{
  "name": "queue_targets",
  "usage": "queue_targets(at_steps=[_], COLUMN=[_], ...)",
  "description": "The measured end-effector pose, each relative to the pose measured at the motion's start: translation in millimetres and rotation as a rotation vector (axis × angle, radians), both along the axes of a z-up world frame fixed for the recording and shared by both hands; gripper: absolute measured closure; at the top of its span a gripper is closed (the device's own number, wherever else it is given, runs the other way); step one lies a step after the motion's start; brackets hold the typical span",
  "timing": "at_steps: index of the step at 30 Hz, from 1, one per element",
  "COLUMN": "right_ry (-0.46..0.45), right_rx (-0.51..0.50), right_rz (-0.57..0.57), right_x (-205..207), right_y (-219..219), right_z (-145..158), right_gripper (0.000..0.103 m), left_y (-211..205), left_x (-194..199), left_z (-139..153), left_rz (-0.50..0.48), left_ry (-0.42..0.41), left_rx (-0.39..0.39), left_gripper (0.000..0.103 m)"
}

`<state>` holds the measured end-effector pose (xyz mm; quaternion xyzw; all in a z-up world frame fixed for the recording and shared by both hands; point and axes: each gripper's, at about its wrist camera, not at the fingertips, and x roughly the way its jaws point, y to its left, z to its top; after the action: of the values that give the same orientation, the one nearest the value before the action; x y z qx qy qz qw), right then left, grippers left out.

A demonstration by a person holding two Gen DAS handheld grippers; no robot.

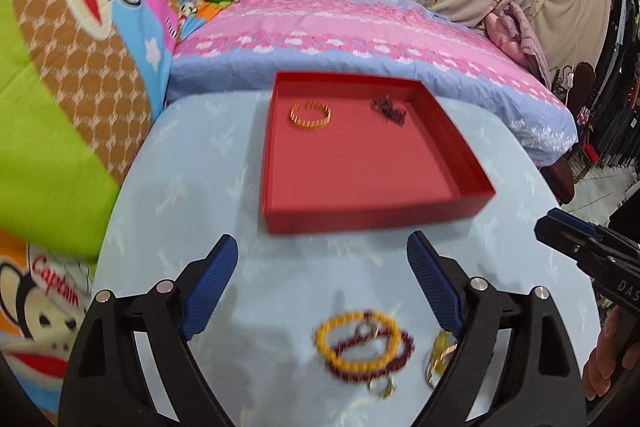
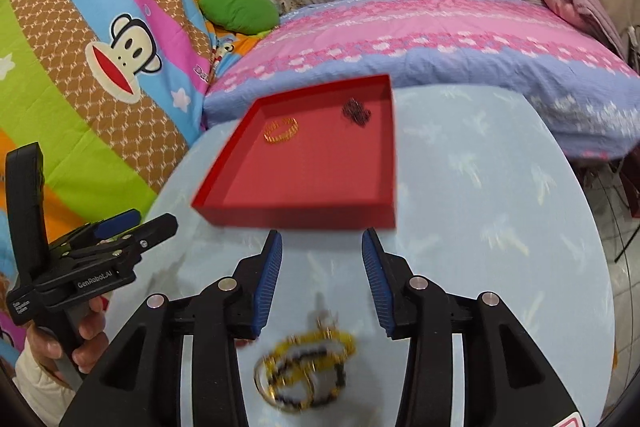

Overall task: Organize jewelry
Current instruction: 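Move the right tool back to the pile and close on the thin gold bangle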

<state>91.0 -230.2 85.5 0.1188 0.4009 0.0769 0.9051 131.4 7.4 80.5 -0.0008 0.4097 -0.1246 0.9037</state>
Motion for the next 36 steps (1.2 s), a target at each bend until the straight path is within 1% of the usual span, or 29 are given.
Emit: queue_targets(at_steps=[4,8,10,13,18,22,28,30,35,36], right_ry=[0.034,0.040,0.038,0.030,0.035,0.039,0.040,0.038,0.050,0.050], right_rx=[-0.011,-0.053,-0.066,-0.092,-0.087,-0.076,-0.088,-0.102,-0.096,-0.096], right_rz=[-0.035,-0.058,-0.061,-0.053,-0.029,-0.020,0.008,0.004,-0.005,-0.006], right_x=[-35,-61,-70,-80,-85,-83,-82,-81,-75,-74], right_y=[2,11,16,25,34,39,50,52,51,50], right_z=[-27,-49,-57,-64,-72,-74,-76,-77,-81,-82], right_gripper=[0.062,0.062,0.062,0.062,0.065,0.073,0.074,0.074,0.075,0.077], left_y=[11,15,17,20,17,16,17,19,19,19], left_x=[-31,-58,-71,-83,-92,-94,-94,-94,-93,-93], left_z=[-29,-50,-60,-69,-77,-80,-82,-83,-84,-85], left_rz=[0.044,0.095,0.120,0.134,0.136,0.135,0.139,0.145,0.143,0.142], left_ry=[0.030,0.020,0.013,0.020,0.013,0.002,0.016,0.021,0.031,0.031], left_rx=[-0.021,-0.023,-0.032,-0.042,-0.010,0.005,-0.011,-0.019,-0.026,-0.026], left_gripper=[0.021,0.021,0.021,0.021,0.021,0.021,0.021,0.021,0.021,0.021])
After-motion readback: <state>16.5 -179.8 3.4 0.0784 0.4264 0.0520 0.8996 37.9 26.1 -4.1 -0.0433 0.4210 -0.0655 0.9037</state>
